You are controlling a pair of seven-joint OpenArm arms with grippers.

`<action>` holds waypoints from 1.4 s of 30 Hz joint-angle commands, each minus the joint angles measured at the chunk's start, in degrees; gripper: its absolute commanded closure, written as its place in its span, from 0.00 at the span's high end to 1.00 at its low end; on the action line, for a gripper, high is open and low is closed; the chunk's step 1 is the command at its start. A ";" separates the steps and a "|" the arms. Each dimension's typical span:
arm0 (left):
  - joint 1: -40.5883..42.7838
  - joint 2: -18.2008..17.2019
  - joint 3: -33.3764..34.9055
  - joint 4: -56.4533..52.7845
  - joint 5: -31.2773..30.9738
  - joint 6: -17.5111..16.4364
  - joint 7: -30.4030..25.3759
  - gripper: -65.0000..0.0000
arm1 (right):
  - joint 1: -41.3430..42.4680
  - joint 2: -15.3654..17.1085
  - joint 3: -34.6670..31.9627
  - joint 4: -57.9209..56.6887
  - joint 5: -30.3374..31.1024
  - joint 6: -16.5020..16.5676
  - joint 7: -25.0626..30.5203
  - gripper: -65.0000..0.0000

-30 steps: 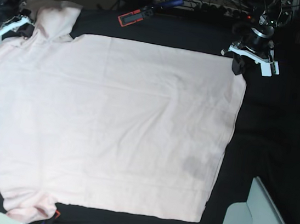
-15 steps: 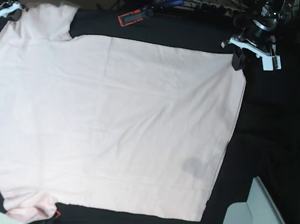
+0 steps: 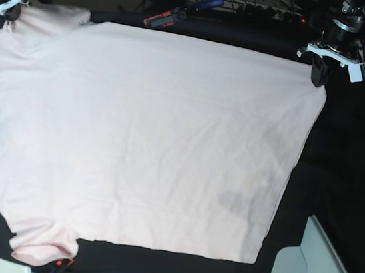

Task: Fold the T-shirt properly
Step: 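Lift the held edge and fold it over toward the shirt's middle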

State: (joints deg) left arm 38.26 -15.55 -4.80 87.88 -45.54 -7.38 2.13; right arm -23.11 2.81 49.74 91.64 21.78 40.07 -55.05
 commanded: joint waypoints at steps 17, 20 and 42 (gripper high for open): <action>-3.23 -0.23 -0.96 4.30 -0.75 0.48 6.62 0.00 | 8.21 4.97 -1.25 7.49 0.15 -0.07 -10.93 0.00; -5.16 -0.14 -0.96 6.41 -0.75 0.56 9.69 0.00 | 9.18 5.06 -3.63 7.49 0.15 -0.07 -10.58 0.00; -18.44 -0.14 -0.43 7.90 -0.48 8.04 16.73 0.00 | 22.63 5.76 -9.43 -0.95 -11.98 -0.07 -10.40 0.00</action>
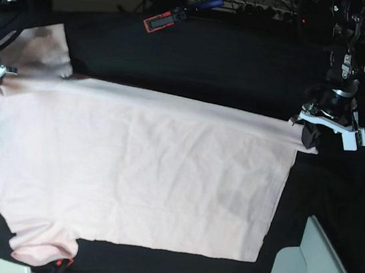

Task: Fold the T-shirt properly
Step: 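Lift the held edge and fold it over toward the shirt's middle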

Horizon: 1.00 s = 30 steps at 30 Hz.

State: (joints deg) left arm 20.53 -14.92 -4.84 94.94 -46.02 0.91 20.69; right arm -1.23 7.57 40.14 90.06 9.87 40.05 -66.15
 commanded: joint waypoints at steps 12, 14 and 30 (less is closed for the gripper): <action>-9.68 1.25 -0.30 -8.47 0.09 -0.25 0.63 0.00 | 6.03 6.01 -2.56 -9.67 -0.07 -0.05 3.86 0.00; -10.64 1.60 -0.30 -9.62 0.09 -0.25 0.63 0.00 | 6.55 6.80 -2.56 -12.13 -0.07 -0.05 4.04 0.00; -17.06 2.39 2.42 -18.14 0.17 -0.25 0.37 0.00 | 11.74 8.82 -6.07 -20.13 -0.15 -0.05 10.02 0.01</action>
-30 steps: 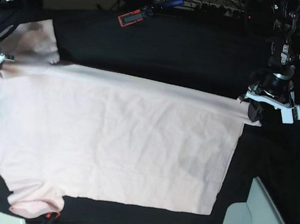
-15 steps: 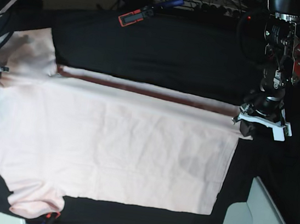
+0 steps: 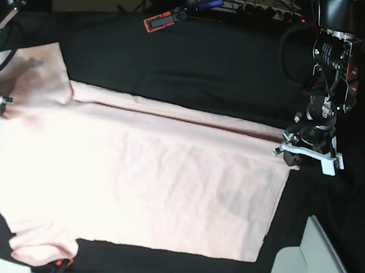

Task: Fold the T-shirt properly
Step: 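Lift the held edge and fold it over toward the shirt's middle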

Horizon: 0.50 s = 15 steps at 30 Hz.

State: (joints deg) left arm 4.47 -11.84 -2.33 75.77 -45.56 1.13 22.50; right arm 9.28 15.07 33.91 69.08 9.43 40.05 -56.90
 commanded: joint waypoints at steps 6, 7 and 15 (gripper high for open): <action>-4.60 -0.69 -0.88 -3.46 -0.29 -0.47 -1.62 0.00 | 3.07 1.50 0.51 -0.29 0.28 -0.05 3.23 0.15; -5.66 -0.69 -0.71 -4.16 -0.29 -0.47 -1.62 0.00 | 3.43 1.50 0.51 -0.99 0.28 -0.05 3.41 0.18; -12.95 -1.22 4.04 -8.73 -0.29 -0.47 -1.62 0.10 | 4.48 1.24 0.59 -2.84 0.28 -0.05 3.67 0.21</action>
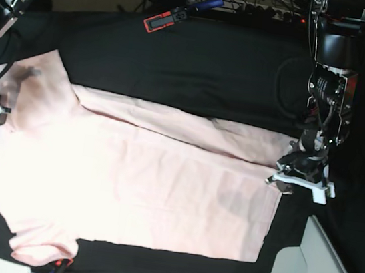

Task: Fold the T-shirt properly
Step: 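Lift the held edge and fold it over toward the shirt's middle, then open both grippers and raise them off the folded fabric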

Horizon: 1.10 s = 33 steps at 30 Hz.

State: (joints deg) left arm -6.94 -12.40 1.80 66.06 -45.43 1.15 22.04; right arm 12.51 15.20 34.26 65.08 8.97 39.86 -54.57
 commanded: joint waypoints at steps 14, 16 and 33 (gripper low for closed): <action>-1.46 -6.19 1.32 3.08 -0.86 -0.49 -0.72 0.36 | -6.67 -0.83 9.12 15.14 0.92 -3.33 -1.30 0.21; 0.92 -6.45 1.32 7.65 -0.59 -0.49 -0.72 0.36 | -8.34 -1.53 11.67 14.88 0.92 -3.15 -1.48 0.21; 27.64 -7.86 -9.23 18.55 -0.42 -0.49 -1.25 0.34 | -10.18 -3.82 22.75 8.46 6.90 0.14 0.19 0.52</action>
State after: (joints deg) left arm 20.99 -19.35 -6.87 83.64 -45.50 1.13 21.87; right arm 1.85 10.24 56.77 72.58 14.85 39.83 -55.13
